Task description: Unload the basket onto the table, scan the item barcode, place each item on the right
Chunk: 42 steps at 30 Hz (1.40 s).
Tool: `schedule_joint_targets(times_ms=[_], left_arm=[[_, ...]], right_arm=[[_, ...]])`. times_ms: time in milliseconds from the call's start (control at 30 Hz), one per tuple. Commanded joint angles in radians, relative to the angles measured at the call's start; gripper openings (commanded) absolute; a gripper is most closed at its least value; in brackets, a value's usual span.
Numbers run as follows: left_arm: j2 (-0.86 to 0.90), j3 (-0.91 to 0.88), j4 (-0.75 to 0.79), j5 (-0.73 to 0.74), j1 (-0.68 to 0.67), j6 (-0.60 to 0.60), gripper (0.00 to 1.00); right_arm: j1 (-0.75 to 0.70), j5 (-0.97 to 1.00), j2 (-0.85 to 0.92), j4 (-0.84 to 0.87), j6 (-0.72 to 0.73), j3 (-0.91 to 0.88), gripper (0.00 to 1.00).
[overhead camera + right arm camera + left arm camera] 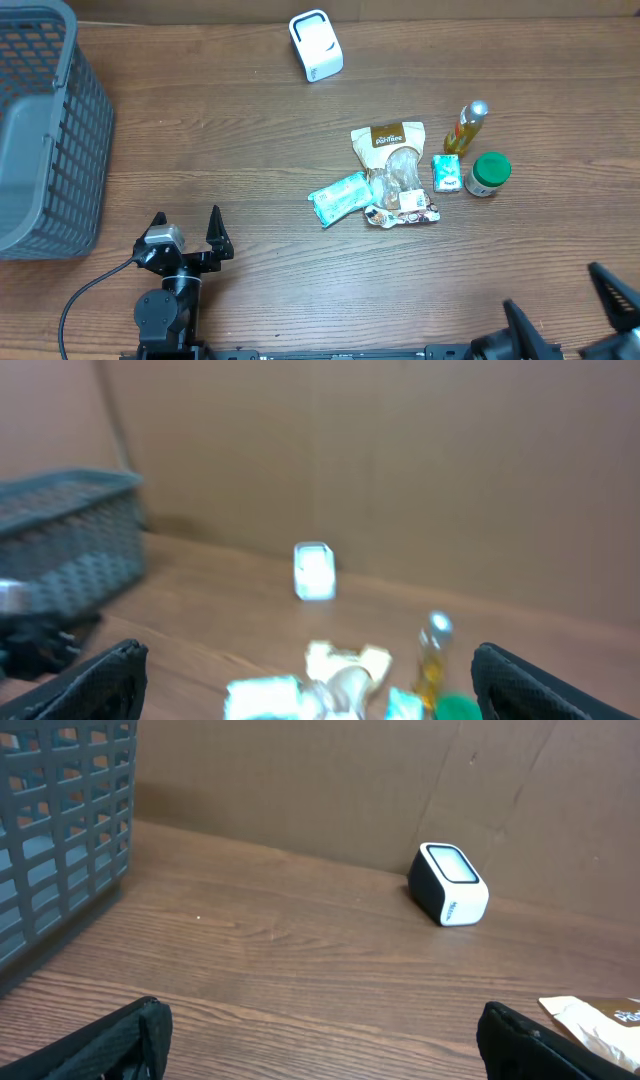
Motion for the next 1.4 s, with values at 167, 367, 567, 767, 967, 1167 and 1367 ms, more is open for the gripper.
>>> schedule_joint_targets(times_ms=[167, 367, 567, 767, 967, 1167, 1367], left_arm=[[-0.010, -0.004, 0.002, 0.009, -0.006, 0.029, 1.00], [-0.010, -0.004, 0.002, 0.009, -0.006, 0.029, 1.00], [-0.010, -0.004, 0.002, 0.009, -0.006, 0.029, 0.99], [-0.010, -0.004, 0.002, 0.009, -0.006, 0.029, 1.00], [-0.010, -0.004, 0.002, 0.009, -0.006, 0.029, 0.99], [-0.010, -0.004, 0.002, 0.009, -0.006, 0.029, 1.00], [-0.010, -0.004, 0.002, 0.009, -0.006, 0.029, 1.00]], right_arm=[[-0.109, 0.001, -0.185, -0.052, 0.003, -0.306, 1.00], [-0.098, 0.001, -0.212, -0.031, 0.003, -0.383, 1.00], [-0.085, 0.001, -0.212, -0.030, 0.003, -0.388, 1.00], [-0.066, 0.001, -0.212, -0.030, 0.003, -0.388, 1.00], [-0.064, 0.001, -0.212, -0.030, 0.003, -0.388, 1.00], [-0.053, 0.001, -0.212, -0.030, 0.003, -0.388, 1.00], [-0.094, 0.001, -0.212, 0.043, -0.056, -0.388, 1.00]])
